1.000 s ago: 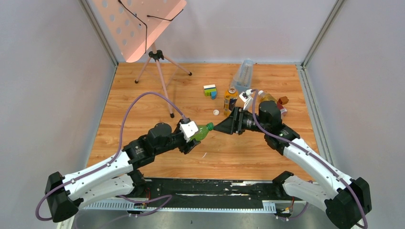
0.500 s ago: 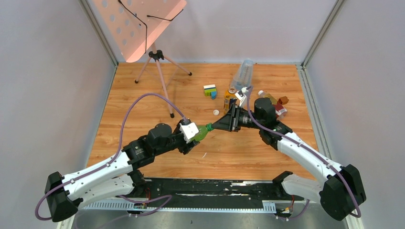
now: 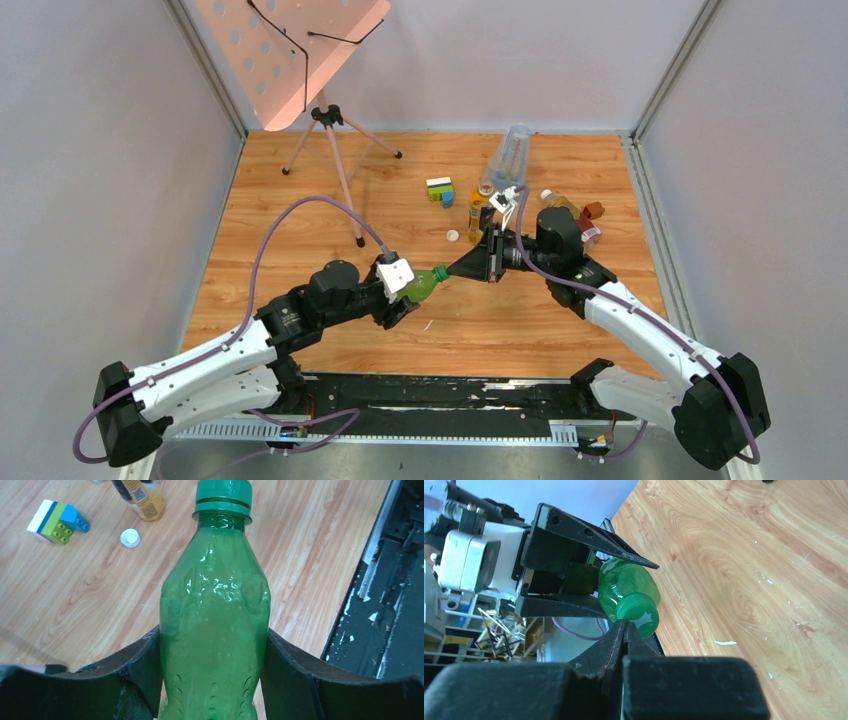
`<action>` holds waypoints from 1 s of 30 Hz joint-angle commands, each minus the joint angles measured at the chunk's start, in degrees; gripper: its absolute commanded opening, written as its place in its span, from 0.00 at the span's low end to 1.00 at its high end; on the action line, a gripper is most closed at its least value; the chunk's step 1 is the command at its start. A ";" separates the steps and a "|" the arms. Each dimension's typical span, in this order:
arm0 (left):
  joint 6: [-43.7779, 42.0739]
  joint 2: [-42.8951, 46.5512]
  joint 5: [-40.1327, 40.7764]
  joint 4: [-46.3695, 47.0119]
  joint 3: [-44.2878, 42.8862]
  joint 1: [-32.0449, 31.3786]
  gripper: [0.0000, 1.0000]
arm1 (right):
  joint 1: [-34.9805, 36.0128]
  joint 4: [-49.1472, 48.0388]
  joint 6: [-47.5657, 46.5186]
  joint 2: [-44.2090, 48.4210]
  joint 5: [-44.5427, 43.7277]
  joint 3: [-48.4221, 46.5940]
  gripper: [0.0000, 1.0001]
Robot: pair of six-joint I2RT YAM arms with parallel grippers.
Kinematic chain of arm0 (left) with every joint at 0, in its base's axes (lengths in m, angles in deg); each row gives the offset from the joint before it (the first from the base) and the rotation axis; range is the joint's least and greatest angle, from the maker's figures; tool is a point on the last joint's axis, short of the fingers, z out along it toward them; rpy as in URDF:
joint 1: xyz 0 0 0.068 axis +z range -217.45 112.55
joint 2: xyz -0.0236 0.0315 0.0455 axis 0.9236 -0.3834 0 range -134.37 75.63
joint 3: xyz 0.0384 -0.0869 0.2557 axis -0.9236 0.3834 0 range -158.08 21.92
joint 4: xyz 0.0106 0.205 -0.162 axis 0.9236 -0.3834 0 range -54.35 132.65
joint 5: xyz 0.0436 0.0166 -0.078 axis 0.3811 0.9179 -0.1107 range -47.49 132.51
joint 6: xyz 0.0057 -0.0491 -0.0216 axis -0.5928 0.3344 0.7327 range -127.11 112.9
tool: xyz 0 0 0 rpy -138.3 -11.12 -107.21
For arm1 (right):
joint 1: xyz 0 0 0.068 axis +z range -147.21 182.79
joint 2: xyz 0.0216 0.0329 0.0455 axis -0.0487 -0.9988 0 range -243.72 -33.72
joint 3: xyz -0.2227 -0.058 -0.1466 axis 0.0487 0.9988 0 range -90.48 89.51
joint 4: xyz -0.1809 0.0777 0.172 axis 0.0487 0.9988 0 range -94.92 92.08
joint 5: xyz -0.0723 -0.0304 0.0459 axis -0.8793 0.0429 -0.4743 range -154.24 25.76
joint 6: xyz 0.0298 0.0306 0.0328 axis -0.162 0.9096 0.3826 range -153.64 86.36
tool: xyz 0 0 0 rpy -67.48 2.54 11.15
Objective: Unscrew the bottle caps
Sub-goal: Unscrew the bottle cap from the plastic bottle.
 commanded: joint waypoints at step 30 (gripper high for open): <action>3.43 -0.14 -11.27 5.79 -1.11 3.45 0.00 | 0.12 0.39 -4.12 2.12 3.41 -0.80 0.43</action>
